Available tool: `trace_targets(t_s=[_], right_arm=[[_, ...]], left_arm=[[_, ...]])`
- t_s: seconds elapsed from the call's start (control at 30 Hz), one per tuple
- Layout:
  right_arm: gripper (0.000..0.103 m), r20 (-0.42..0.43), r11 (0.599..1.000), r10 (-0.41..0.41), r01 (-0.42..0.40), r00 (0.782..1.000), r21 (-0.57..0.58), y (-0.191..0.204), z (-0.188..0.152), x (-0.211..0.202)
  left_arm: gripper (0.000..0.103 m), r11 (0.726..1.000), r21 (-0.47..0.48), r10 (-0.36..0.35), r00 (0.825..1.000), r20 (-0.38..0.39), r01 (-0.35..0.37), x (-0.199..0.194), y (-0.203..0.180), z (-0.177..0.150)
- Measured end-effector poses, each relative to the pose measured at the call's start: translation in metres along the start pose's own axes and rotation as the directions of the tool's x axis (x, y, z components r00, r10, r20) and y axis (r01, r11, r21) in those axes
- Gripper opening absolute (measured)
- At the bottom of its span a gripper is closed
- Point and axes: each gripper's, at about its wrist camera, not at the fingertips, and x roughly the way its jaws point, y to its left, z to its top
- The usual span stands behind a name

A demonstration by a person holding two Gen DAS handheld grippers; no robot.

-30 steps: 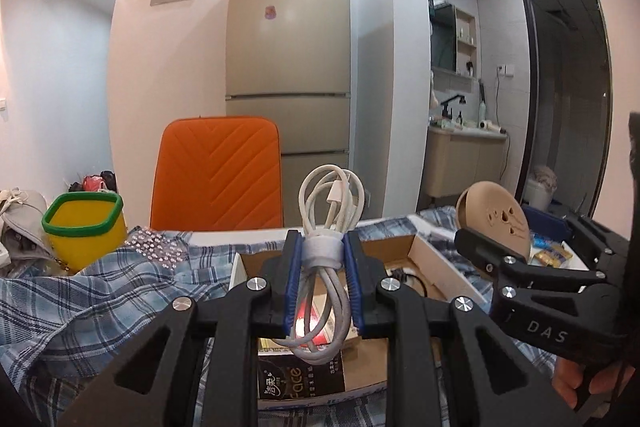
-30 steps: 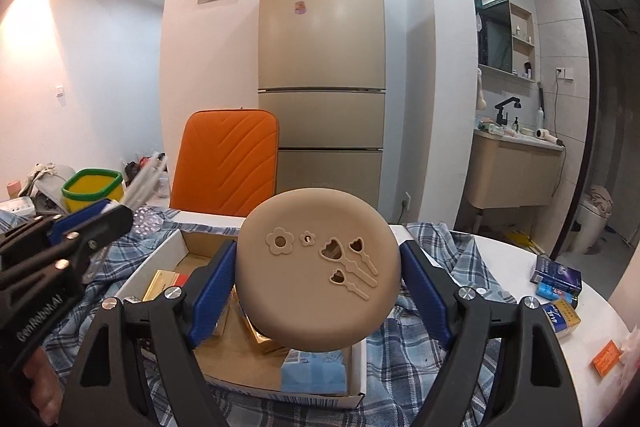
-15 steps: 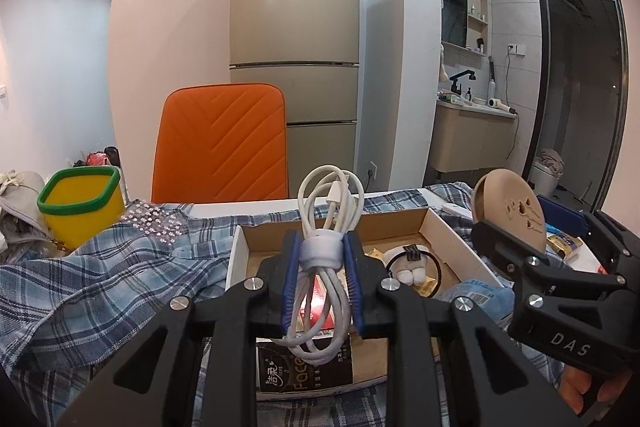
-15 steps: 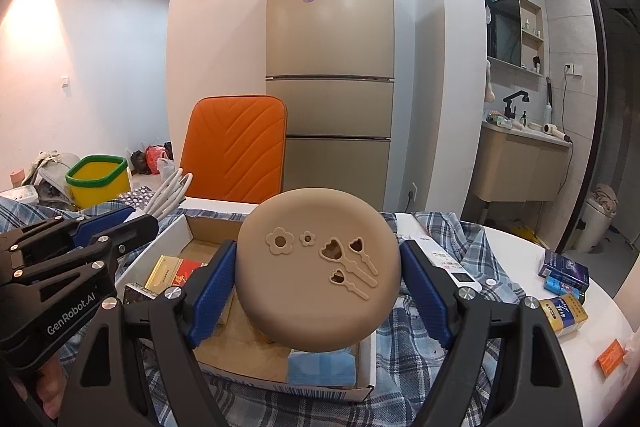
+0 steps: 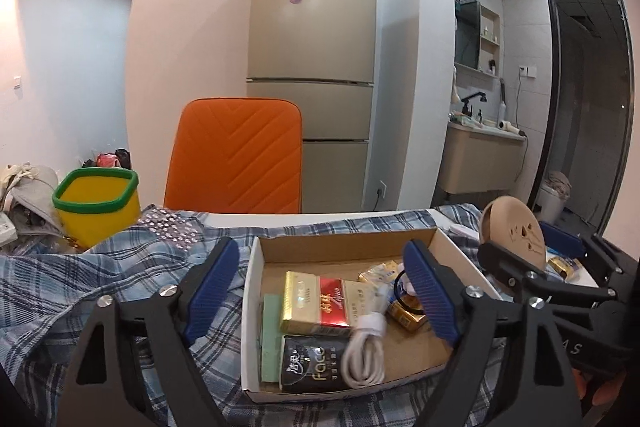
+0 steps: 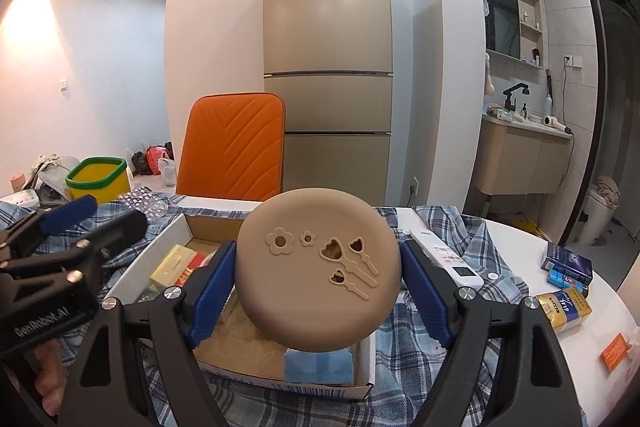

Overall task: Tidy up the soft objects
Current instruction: 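Lower the beige disc into the box and open the right gripper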

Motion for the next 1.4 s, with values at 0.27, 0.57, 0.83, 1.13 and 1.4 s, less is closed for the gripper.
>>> trace_targets(t_s=[0.27,0.57,0.83,1.13,1.4], right_arm=[[0.083,-0.006,1.000,0.011,-0.011,1.000,-0.007,0.002,0.000,0.001],[0.083,-0.018,0.997,0.054,-0.055,0.998,-0.055,0.012,-0.003,0.005],[0.086,-0.040,0.996,0.077,-0.079,0.996,-0.041,0.009,-0.004,0.009],[0.103,0.004,0.997,0.067,-0.067,0.998,-0.032,0.006,-0.002,-0.001],[0.103,0.187,1.000,-0.030,0.027,0.982,0.016,-0.013,0.018,-0.061]], left_arm=[[0.094,1.000,0.006,-0.019,0.998,0.066,0.019,-0.013,0.000,0.003],[0.103,0.998,0.042,-0.050,0.987,0.156,0.044,-0.032,-0.007,0.003],[0.103,0.998,0.032,-0.050,0.987,0.152,0.045,-0.031,-0.006,0.003],[0.103,1.000,0.015,-0.024,0.980,0.197,0.021,-0.043,-0.003,0.005],[0.103,0.998,-0.005,-0.053,0.946,0.320,0.057,-0.119,-0.002,0.024]])
